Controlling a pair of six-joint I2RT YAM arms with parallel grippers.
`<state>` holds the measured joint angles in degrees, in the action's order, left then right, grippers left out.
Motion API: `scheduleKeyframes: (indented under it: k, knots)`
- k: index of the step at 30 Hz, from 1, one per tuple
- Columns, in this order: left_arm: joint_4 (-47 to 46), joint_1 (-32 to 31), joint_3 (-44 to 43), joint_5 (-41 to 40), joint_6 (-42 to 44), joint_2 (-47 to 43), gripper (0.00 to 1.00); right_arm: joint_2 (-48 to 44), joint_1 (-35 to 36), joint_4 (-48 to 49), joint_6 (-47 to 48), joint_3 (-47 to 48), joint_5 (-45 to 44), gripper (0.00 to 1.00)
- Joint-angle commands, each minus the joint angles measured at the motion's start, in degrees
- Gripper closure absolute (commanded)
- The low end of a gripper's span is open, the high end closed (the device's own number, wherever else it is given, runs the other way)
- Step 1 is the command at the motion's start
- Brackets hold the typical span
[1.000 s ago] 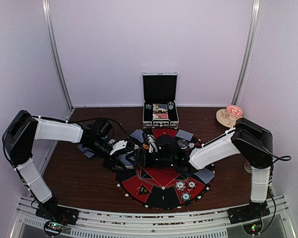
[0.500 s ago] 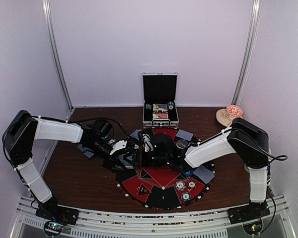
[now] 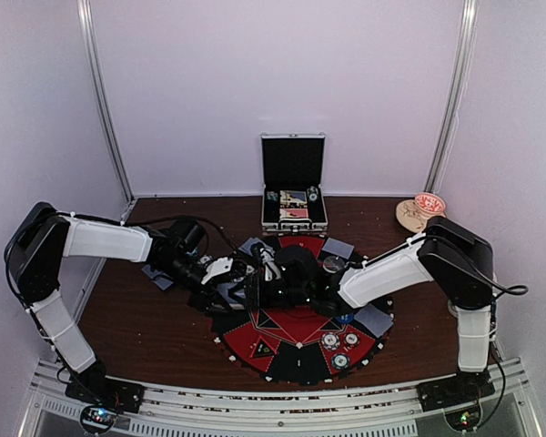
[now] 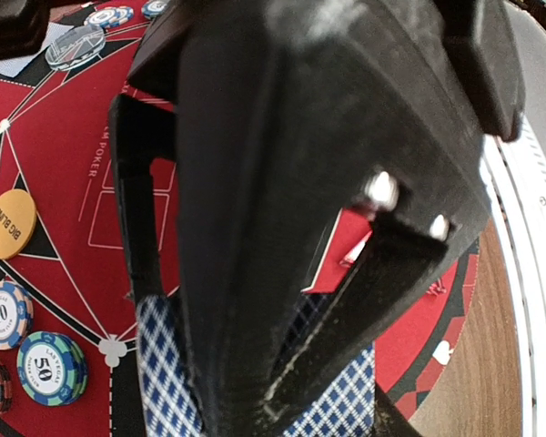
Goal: Distribute texas hold em gaming equipment
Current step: Pick up the poker card from the face-down deck piles.
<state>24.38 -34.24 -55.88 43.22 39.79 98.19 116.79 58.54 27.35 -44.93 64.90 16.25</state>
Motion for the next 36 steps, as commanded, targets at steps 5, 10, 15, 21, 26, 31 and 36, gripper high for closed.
scheduleKeyframes:
  k: [5,10,15,21,26,31,36]
  knots:
    - [-0.1,-0.2,-1.3,2.1,0.4,0.0,0.55,-3.2,-1.7,-7.7,2.1,-1.4,-8.2,0.58]
    - [-0.1,-0.3,-1.3,2.2,0.4,0.2,0.54,-4.6,-1.9,-7.0,2.4,-2.2,-7.6,0.63]
    - [-0.1,-0.2,-1.4,2.1,0.4,0.2,0.54,-6.4,-1.7,-4.3,2.4,-3.2,-3.1,0.74]
    - [-0.1,-0.3,-1.4,2.1,0.5,0.4,0.55,-8.9,-1.4,-3.7,2.8,-4.7,-1.8,0.84]
    - [-0.1,-0.2,-1.5,2.1,0.4,0.4,0.55,-10.8,-1.4,-2.9,2.9,-6.4,-1.3,0.98]
    - [-0.1,-0.2,-1.4,2.1,0.3,0.4,0.55,-14.6,-2.2,-2.0,2.7,-9.9,-2.0,1.00]
    - [-0.1,-0.2,-1.3,2.2,0.4,0.3,0.55,-21.0,-6.2,-0.5,1.6,-15.9,-2.8,1.00]
